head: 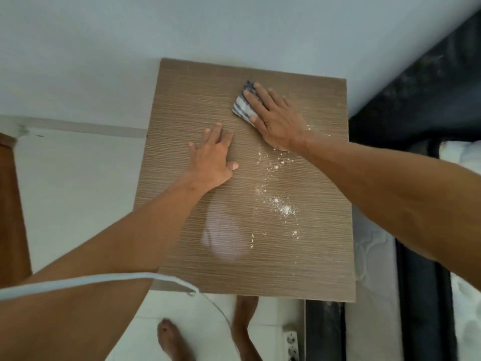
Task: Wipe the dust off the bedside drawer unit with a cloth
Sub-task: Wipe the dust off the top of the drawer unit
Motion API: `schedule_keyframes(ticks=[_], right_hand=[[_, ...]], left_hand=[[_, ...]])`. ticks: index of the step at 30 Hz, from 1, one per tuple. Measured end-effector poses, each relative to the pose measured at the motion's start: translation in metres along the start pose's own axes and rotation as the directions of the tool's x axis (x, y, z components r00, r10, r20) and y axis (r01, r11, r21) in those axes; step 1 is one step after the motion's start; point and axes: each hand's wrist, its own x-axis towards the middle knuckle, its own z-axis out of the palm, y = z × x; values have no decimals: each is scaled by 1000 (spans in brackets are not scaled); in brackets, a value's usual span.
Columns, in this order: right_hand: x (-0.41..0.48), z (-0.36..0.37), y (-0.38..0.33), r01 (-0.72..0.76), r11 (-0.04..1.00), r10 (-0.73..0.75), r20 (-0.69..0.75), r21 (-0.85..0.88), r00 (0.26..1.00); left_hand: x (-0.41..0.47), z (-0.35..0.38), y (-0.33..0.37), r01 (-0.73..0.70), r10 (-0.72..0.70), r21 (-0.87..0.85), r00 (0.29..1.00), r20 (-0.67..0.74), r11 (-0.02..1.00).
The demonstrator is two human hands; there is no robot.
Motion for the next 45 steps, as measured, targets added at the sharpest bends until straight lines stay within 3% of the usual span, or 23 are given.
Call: schedule_keyframes(ticks=[9, 17, 25, 27, 30, 32, 34, 39, 45], right_hand=[[-99, 33, -54, 3, 1000, -3, 7, -5, 1000], [-170, 58, -108, 15, 999, -14, -20, 39, 1000], [-263, 65, -155, 376, 925, -378, 21, 59, 926], [-254, 56, -144, 315, 938, -311, -54, 145, 949], [-221, 37, -119, 69, 949, -19, -163, 309, 987], [-202, 41, -108, -59, 959, 91, -101, 278, 991], [-198, 52, -113, -93, 967, 119, -97, 236, 988], [-260, 76, -170, 85, 980, -57, -152, 181, 987], [-321, 80, -189, 300, 944, -300, -21, 138, 954]], left_hand=[[-6, 6, -5, -42, 42, 5, 999, -9, 999], [-56, 23, -21, -169, 158, 113, 982, 100, 979], [-78, 22, -26, -170, 158, 114, 982, 109, 979], [-77, 22, -26, -165, 155, 90, 982, 106, 982], [-74, 25, -27, -154, 147, 65, 984, 101, 986], [-73, 27, -27, -149, 143, 57, 984, 103, 987], [-73, 28, -27, -145, 139, 62, 986, 95, 987], [-78, 26, -27, -161, 154, 64, 984, 92, 985], [-84, 29, -24, -181, 176, 73, 982, 69, 981]])
